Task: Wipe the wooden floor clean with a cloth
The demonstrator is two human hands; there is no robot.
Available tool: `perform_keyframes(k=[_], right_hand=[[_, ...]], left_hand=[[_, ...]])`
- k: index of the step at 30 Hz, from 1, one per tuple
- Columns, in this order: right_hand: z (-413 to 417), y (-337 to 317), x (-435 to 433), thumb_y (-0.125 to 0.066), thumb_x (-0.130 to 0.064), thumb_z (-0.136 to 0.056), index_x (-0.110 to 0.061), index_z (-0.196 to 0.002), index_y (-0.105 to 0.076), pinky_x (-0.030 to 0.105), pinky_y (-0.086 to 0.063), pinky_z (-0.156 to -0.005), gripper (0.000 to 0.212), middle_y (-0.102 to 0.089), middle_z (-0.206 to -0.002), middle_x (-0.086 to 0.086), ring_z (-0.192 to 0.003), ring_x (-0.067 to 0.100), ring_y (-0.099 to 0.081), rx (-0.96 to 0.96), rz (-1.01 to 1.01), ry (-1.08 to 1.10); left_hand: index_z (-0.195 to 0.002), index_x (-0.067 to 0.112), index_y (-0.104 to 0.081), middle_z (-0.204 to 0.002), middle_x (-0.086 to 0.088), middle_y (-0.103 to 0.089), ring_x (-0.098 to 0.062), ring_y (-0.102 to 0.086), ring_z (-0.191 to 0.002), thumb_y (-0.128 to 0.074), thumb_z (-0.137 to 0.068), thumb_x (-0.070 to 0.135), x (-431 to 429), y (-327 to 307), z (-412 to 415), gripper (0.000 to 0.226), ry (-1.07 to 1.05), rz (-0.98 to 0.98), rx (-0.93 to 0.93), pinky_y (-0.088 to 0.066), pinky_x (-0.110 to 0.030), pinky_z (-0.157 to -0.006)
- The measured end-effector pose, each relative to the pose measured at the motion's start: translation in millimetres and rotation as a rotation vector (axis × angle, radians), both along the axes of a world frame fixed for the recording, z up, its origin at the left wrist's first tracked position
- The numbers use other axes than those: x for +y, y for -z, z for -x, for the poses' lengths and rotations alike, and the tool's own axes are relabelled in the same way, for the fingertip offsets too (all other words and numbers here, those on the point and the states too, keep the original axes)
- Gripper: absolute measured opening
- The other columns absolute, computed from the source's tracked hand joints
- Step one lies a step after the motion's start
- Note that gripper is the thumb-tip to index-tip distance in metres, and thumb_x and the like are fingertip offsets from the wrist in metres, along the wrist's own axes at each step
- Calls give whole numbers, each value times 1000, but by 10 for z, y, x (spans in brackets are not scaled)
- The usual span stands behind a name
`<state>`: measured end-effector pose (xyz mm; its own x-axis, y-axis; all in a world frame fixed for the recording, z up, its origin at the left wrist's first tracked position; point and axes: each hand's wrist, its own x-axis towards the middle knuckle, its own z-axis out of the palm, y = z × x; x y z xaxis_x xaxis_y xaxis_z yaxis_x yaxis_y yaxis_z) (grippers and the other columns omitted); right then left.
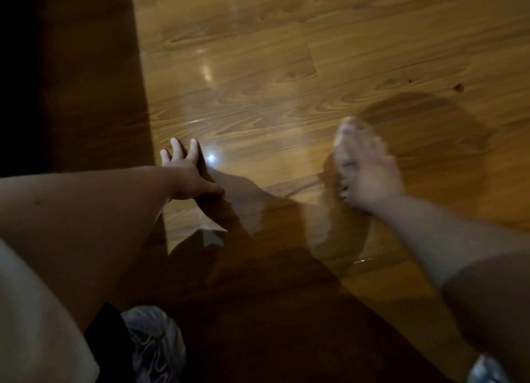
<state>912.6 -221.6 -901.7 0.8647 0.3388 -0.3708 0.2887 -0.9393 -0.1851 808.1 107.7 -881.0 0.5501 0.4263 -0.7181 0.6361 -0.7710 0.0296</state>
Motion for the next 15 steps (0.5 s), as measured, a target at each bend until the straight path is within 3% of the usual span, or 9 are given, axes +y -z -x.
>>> perform_keyframes(k=[3, 5, 7, 9, 10, 12, 14, 15], right_hand=[[-338, -210, -460, -60, -22, -91, -22, -154, -11, 51, -28, -113, 80, -4, -161, 7, -143, 39, -18, 128, 74, 635], [-335, -232, -408, -59, -19, -94, -22, -155, 5, 54, -29, -112, 88, 9, -161, 6, -145, 38, -14, 223, 106, 806], [-114, -145, 26, -57, -13, -92, -17, -153, 12, 54, -20, -113, 92, 16, -160, 8, -147, 37, -2, 167, 127, 622], [325, -68, 672, -51, -17, -93, -10, -153, 7, 50, -15, -115, 83, 9, -160, 16, -146, 39, -1, 61, 34, 262], [537, -20, 958, -51, -19, -94, -13, -153, 6, 49, -17, -114, 82, 5, -160, 16, -146, 36, -5, 43, -35, 33], [856, 6, 1318, -55, -17, -91, -36, -153, 4, 47, -10, -114, 87, 8, -162, -4, -146, 17, 5, 191, -168, -359], [737, 50, 1267, -56, -20, -91, -40, -152, -7, 42, -1, -117, 81, 5, -161, -11, -145, 10, 6, 258, -164, -503], [558, 70, 1143, -55, -23, -92, -31, -152, -19, 41, -10, -117, 71, -7, -162, -3, -146, 16, -6, 193, -117, -430]], left_hand=[[-150, 34, 15, -156, -4, 27, -36, 13, -145, -78, -62, 61, 10, -43, -13, 130, 25, 1, 4, -12, -51, -116], [-149, 36, 14, -156, 0, 27, -31, 13, -146, -80, -61, 61, 26, -50, 10, 131, -2, 23, -23, -15, -50, -116], [-150, 35, 11, -157, 3, 24, -26, 12, -146, -80, -61, 60, 47, -43, 66, 130, -20, 36, -67, -17, -48, -117], [-152, 30, 5, -159, 4, 19, -23, 9, -147, -79, -63, 60, 16, 2, 151, 127, -17, 5, -133, -17, -45, -118], [-153, 28, 3, -159, 4, 17, -22, 7, -147, -78, -64, 60, -10, 36, 200, 124, -18, -20, -172, -16, -43, -119], [-153, 27, 3, -159, 3, 17, -22, 8, -147, -77, -65, 61, -27, 47, 260, 123, -7, -19, -190, -14, -41, -118], [-152, 30, 8, -158, 3, 22, -23, 11, -147, -80, -60, 60, -4, 13, 286, 131, 42, 16, -105, -13, -42, -117], [-151, 32, 11, -157, 3, 24, -23, 12, -146, -82, -59, 59, 18, -1, 287, 134, 71, 17, -70, -14, -43, -117]])
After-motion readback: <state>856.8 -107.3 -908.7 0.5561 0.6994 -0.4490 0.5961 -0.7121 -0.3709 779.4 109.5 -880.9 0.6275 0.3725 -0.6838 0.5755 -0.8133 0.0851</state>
